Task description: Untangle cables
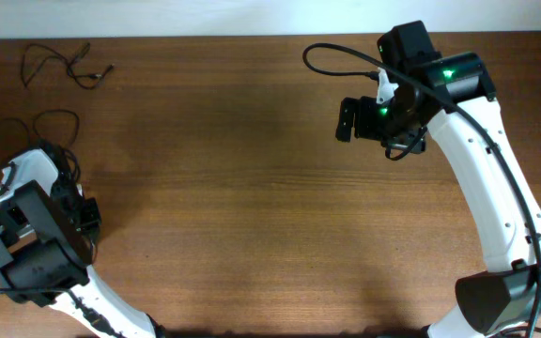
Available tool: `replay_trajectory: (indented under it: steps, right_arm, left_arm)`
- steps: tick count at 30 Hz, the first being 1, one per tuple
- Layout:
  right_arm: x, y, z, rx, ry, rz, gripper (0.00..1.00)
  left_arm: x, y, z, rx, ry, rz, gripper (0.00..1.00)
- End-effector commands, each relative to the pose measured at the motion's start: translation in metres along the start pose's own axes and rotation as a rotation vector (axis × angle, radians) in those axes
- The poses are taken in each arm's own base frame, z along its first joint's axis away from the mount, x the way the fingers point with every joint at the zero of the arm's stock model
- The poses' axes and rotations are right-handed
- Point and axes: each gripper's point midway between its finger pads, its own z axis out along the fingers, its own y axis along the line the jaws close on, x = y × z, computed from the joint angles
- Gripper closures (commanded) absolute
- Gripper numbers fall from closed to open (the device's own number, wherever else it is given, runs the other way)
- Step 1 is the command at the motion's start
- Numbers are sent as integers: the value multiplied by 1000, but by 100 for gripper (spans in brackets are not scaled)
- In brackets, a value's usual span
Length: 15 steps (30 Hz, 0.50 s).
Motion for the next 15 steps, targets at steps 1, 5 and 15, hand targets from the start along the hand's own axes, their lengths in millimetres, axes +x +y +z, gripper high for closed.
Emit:
replay_trajectory:
  steps: [1, 5, 15]
  right_arm:
    - [-3, -1, -2, 8, -13, -9, 2]
    - [-4, -1, -2, 8, -14, -10, 1]
    - [-4, -1, -2, 8, -14, -10, 2]
  left_arm:
    - [-25, -9, -22, 69, -86, 10, 58]
    - [-53, -5, -58, 89, -214, -11, 49]
    - [-84, 48, -74, 207, -351, -264, 1]
